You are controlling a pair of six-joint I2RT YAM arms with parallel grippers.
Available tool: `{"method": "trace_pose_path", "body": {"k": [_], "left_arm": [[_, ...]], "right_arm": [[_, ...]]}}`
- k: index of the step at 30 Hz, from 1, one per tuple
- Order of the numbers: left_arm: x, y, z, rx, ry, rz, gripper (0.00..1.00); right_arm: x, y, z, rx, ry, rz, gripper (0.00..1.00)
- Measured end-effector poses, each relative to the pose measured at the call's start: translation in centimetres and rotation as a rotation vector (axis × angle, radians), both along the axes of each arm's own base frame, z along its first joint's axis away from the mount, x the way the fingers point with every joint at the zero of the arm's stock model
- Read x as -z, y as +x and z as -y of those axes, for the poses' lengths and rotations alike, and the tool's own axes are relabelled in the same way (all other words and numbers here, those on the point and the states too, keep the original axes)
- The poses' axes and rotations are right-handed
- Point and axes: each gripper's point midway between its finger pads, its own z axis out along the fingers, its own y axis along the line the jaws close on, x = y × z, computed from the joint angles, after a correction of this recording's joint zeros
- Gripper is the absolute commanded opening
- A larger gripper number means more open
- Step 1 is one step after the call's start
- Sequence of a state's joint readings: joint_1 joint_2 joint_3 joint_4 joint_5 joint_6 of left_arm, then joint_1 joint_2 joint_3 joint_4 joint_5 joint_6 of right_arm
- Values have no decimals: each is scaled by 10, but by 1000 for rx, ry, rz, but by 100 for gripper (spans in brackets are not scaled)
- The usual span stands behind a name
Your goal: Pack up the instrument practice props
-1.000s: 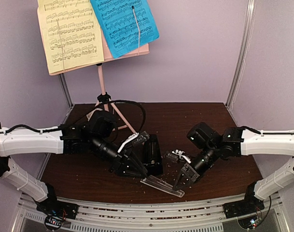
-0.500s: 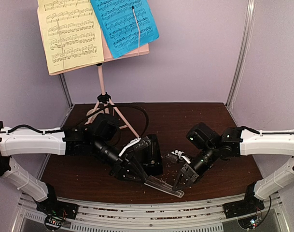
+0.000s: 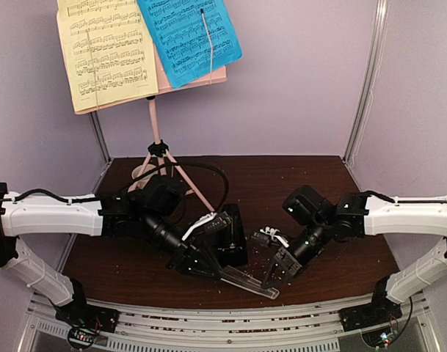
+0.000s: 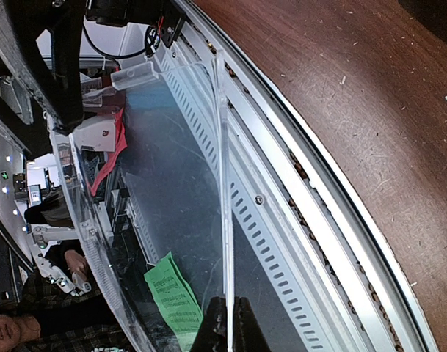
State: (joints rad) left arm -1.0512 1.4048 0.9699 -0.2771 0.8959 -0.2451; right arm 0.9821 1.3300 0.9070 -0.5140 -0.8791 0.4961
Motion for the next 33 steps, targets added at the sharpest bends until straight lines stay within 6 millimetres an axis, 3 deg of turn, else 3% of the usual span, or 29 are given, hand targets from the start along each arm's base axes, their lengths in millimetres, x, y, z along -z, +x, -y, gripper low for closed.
{"method": "trace_pose_path", "body": {"k": [16,20,25,29,33], "left_arm": [[6,-4,-1,16,16,-8,0],[9,-6,-2,22,21,-11,0],[15,-6,-3,10,38,-18,0],[15,-4,-4,-24,34,-23,0],[0,3,1,-80,-23,-22,0]], "right_arm": [[3,1,-1,-12,-2,11,1],[4,4,-1,-7,-11,35,27],[0,13,-2,20,-20,89,73],[-8,26,4,67,-37,181,85],[-27,51,15,190,-23,287,95]]}}
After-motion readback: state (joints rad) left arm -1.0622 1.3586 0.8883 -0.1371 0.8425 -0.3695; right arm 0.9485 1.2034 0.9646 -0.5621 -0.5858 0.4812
